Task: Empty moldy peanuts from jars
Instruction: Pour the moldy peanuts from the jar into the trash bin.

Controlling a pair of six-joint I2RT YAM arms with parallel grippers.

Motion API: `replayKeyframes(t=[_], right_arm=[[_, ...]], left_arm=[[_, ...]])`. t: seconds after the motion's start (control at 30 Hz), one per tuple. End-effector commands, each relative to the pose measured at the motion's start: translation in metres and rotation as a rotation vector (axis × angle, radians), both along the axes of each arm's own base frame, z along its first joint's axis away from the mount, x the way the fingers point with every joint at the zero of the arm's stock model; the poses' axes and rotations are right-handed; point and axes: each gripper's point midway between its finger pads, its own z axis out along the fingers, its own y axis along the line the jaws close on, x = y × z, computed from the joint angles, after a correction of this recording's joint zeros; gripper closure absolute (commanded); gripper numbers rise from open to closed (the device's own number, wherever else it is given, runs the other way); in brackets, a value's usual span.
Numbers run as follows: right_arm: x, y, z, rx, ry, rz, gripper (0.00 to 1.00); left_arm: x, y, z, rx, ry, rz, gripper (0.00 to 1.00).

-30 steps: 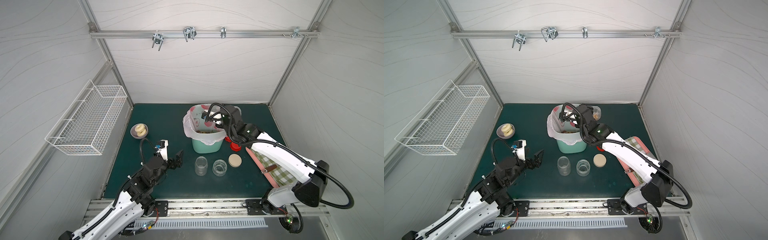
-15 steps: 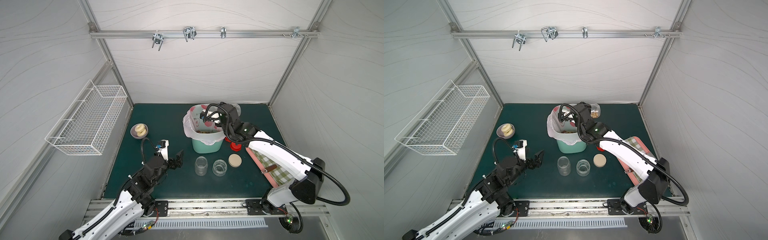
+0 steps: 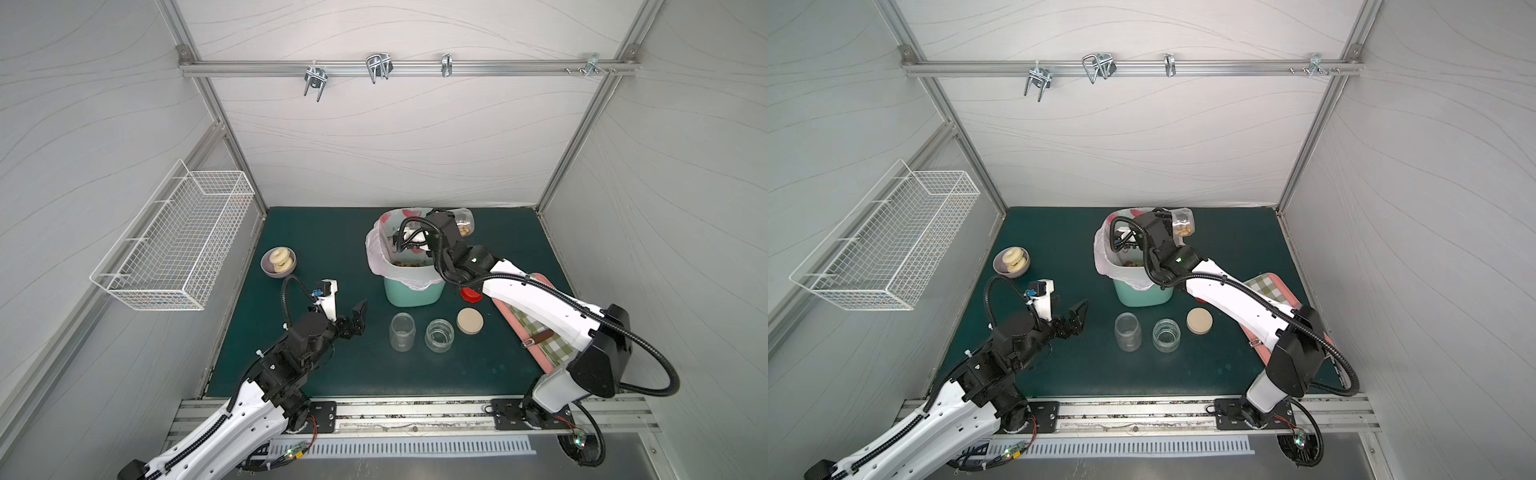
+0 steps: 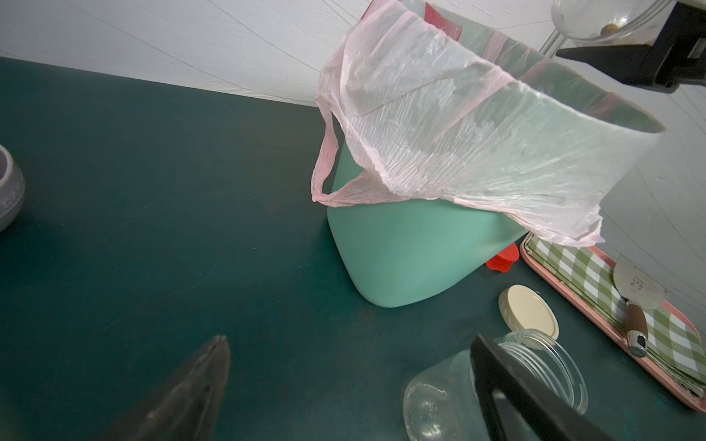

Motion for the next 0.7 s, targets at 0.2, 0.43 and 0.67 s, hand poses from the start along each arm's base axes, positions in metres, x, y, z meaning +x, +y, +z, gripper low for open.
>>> replayKeyframes(t=[0.2,0.43,0.67], right_arm=[[0.0029,0.0064,0.0198,-0.042,-0.071,-0.01,0.98],[0.0022,0.0062,0.0188,-0.066,-0.075,-0.01,0.98],[0.001,0.0063,0.0204,-0.091,-0.086,-0.013,0.98]], left_arm=[[-0.0026,0.0075,0.024,-0.045,-0.075,0.02,0.01],[-0.0043,0.0096,0.0264,-0.055,-0.087,0.024,0.01],[-0.0047,0.0108,0.0262,-0.056,-0.089,0.028,0.01]])
